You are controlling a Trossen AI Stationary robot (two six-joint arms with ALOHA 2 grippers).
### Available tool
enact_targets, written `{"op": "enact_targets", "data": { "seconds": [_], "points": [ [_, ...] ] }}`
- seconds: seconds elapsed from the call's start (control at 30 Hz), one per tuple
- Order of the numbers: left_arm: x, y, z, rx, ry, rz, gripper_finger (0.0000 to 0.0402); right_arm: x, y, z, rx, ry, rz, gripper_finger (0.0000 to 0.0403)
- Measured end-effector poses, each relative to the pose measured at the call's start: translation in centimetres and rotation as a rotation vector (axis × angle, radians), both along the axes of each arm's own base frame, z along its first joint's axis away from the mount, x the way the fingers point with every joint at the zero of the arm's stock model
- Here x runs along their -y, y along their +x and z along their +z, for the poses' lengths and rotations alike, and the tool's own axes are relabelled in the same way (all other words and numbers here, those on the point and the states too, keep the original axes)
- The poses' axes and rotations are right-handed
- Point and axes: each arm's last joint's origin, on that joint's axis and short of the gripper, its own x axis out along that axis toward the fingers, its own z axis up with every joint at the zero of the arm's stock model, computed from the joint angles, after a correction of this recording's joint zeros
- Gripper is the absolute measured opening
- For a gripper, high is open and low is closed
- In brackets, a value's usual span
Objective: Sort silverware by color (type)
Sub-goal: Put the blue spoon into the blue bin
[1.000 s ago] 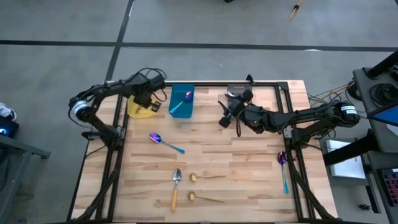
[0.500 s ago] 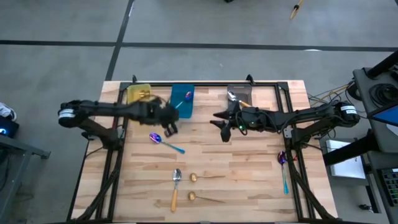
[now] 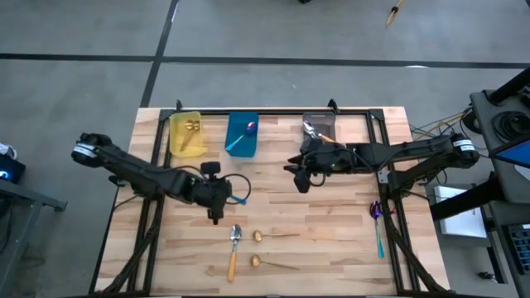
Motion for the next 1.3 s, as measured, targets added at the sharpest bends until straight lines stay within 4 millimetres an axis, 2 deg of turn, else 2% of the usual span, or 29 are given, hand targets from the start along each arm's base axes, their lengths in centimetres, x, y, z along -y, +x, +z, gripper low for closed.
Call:
{"op": "enact_targets", "data": {
  "seconds": [0.27,0.67,0.97,1.1,1.3],
  "points": [
    [-0.7,-1.2,1.5,0.116,0.111,0.064,0.0036,-0.9,-1.9,-1.5,-0.278,0.287,-0.074,0.0124],
    [-1.6,-2.6,4.1,0.250,0.234,0.133,0.0036,-4.7,-4.5,-5.9,-0.589,0.643,-0.135,0.0119],
    [-1.6,-2.2,4.9,0.279,0.347,0.079,0.0036,-7.0,-7.8,-9.1,-0.876,0.794,-0.345,0.0116],
    [-1.6,-2.0,5.1,0.279,0.372,0.047,0.0036,-7.4,-9.3,-10.6,-0.996,0.831,-0.471,0.0114],
    [-1.7,-1.9,5.2,0.270,0.420,0.031,0.0036,-7.6,-10.4,-12.7,-1.225,0.810,-0.600,0.0114]
  ]
}}
